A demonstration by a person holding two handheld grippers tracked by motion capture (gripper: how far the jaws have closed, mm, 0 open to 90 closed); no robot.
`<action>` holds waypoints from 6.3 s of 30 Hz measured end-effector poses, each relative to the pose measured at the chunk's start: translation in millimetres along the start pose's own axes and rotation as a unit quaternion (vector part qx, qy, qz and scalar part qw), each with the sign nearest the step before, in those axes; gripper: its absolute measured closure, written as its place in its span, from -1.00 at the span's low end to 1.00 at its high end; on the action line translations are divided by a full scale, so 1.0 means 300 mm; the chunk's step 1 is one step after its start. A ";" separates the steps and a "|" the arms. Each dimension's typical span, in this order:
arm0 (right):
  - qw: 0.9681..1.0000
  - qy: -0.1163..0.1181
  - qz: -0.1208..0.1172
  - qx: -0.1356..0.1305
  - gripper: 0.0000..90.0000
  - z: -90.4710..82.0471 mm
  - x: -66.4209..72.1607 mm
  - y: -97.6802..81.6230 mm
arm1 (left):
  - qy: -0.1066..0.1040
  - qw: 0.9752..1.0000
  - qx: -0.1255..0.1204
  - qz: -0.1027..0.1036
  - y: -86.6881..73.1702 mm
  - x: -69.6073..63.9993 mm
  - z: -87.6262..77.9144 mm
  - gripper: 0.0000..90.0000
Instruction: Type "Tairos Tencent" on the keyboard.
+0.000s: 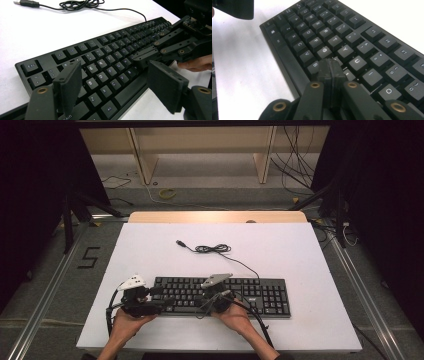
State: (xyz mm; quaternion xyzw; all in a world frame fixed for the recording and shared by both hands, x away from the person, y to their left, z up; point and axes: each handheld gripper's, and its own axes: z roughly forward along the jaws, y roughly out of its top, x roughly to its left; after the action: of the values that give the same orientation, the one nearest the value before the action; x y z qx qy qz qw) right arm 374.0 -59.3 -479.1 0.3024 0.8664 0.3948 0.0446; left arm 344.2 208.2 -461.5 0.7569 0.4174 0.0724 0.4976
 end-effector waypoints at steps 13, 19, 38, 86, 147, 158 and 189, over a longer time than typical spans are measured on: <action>1.000 -0.003 -0.001 0.001 0.98 0.001 0.003 -0.004 | 0.001 1.000 0.006 0.002 -0.004 0.003 0.010 -0.37; 1.000 0.010 0.014 -0.024 0.84 -0.030 -0.005 0.002 | 0.000 1.000 0.008 0.003 -0.005 0.003 0.014 -0.35; 0.997 0.010 0.041 -0.062 0.06 -0.113 -0.029 0.003 | 0.012 0.999 0.040 -0.012 0.009 0.010 0.024 0.16; 0.996 0.013 0.043 -0.083 -0.22 -0.157 -0.039 -0.016 | 0.009 0.993 0.111 0.043 0.004 -0.035 0.145 0.98; 0.995 0.022 0.043 -0.082 -0.22 -0.149 -0.035 -0.020 | 0.017 0.999 0.046 -0.010 0.080 0.047 0.111 -0.20; 0.995 0.025 0.044 -0.084 -0.22 -0.151 -0.033 -0.020 | 0.025 0.998 0.056 -0.003 0.094 0.061 0.116 0.20; 0.995 0.025 0.040 -0.085 -0.22 -0.153 -0.031 -0.020 | 0.042 0.991 0.125 0.030 0.086 0.044 0.183 0.98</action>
State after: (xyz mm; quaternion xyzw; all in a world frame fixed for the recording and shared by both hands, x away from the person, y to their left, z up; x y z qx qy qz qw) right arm 363.9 -97.7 -453.4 0.3217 0.8180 0.4757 0.0326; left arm 395.8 175.3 -471.8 0.8217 0.4204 0.0661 0.3792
